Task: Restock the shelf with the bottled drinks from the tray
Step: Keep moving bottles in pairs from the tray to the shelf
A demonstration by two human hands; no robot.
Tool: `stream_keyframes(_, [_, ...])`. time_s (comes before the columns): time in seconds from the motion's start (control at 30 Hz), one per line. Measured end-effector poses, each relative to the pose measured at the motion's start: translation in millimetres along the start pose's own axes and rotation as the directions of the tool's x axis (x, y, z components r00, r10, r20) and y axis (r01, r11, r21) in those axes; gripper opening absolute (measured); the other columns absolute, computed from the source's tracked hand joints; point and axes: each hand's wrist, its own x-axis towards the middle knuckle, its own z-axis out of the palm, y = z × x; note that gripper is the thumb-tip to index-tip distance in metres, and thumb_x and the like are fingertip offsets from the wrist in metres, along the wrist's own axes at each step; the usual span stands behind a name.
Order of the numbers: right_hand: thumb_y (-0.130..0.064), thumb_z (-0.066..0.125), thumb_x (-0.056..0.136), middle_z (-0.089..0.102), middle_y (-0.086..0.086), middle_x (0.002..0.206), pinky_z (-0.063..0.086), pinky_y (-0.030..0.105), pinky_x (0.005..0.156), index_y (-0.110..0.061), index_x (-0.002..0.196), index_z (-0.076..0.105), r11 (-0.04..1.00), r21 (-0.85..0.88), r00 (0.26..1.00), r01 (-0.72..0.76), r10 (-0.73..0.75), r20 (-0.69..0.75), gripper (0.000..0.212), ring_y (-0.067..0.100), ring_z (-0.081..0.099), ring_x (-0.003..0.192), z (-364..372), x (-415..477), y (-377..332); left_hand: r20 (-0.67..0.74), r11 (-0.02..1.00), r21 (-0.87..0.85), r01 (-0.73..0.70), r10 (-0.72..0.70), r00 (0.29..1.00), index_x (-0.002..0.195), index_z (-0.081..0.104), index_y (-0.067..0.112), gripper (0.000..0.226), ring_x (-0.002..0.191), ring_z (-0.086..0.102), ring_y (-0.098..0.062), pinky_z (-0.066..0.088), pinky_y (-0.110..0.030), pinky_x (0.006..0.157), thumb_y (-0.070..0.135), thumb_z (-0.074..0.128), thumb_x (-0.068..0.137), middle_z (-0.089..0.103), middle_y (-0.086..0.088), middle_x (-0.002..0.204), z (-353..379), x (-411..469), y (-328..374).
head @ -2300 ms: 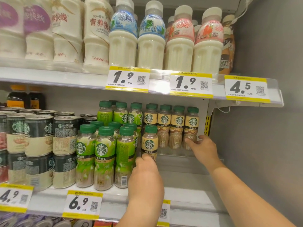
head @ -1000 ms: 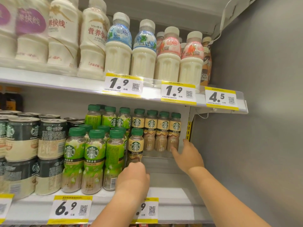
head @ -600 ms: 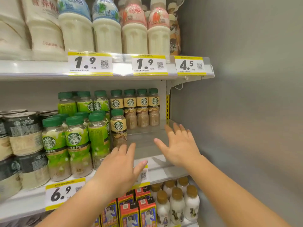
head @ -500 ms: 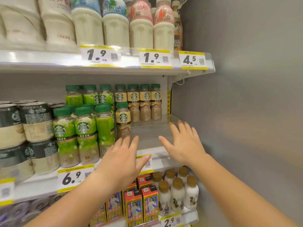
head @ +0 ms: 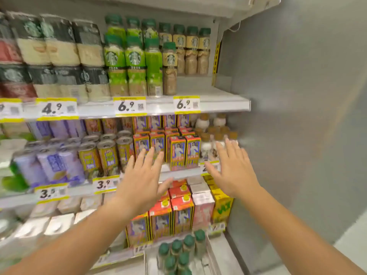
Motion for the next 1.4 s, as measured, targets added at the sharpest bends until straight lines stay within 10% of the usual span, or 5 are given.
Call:
stream_keyframes(0.6, [-0.046, 0.045, 0.094, 0.048, 0.012, 0.138, 0.036, 0.043, 0.108, -0.011, 0.141, 0.040, 0.982, 0.179, 0.837, -0.066, -0.043, 0.546, 0.059, 0.031, 0.041, 0.131, 249.1, -221.6, 20.9, 0.491, 0.949, -0.297, 0.110, 0.053, 0.870, 0.138, 0.042, 0.010, 0.063, 0.117, 0.049, -0.027, 0.043, -0.038, 0.098, 0.057, 0.037, 0.095, 0.049, -0.008, 0.131, 262.4, -177.0, 37.4])
stream_keyframes(0.8, [-0.031, 0.057, 0.092, 0.046, 0.006, 0.148, 0.034, 0.027, 0.100, -0.017, 0.148, 0.034, 0.810, 0.280, 0.604, -0.515, 0.111, 0.789, 0.062, 0.023, 0.044, 0.134, 324.8, -247.6, 19.2, 0.791, 0.564, -0.442, 0.698, -0.121, 0.599, 0.133, 0.047, 0.012, 0.051, 0.105, 0.058, -0.023, 0.047, -0.029, 0.079, 0.027, 0.065, 0.088, 0.056, -0.006, 0.127, 321.7, -189.1, 62.8])
stream_keyframes(0.93, [-0.026, 0.068, 0.086, 0.051, 0.003, 0.143, 0.036, 0.025, 0.093, -0.024, 0.145, 0.039, 0.677, 0.314, 0.507, -0.666, 0.101, 0.856, 0.066, 0.019, 0.048, 0.130, 360.6, -245.3, 12.8, 0.881, 0.369, -0.391, 0.843, -0.114, 0.459, 0.122, 0.049, 0.019, 0.054, 0.101, 0.062, -0.020, 0.055, -0.035, 0.083, 0.036, 0.074, 0.078, 0.061, -0.001, 0.115, 349.5, -177.5, 75.7])
stream_keyframes(1.4, [-0.007, 0.082, 0.075, 0.069, -0.015, 0.105, 0.051, 0.014, 0.075, -0.029, 0.113, 0.065, 0.554, 0.511, 0.602, -0.657, -0.023, 0.799, 0.047, -0.011, 0.062, 0.091, 387.3, -247.3, 23.0, 0.869, 0.466, -0.323, 0.824, -0.200, 0.453, 0.098, 0.061, 0.020, 0.043, 0.086, 0.064, -0.018, 0.046, -0.026, 0.067, 0.034, 0.083, 0.063, 0.069, 0.001, 0.097, 382.2, -163.3, 84.6])
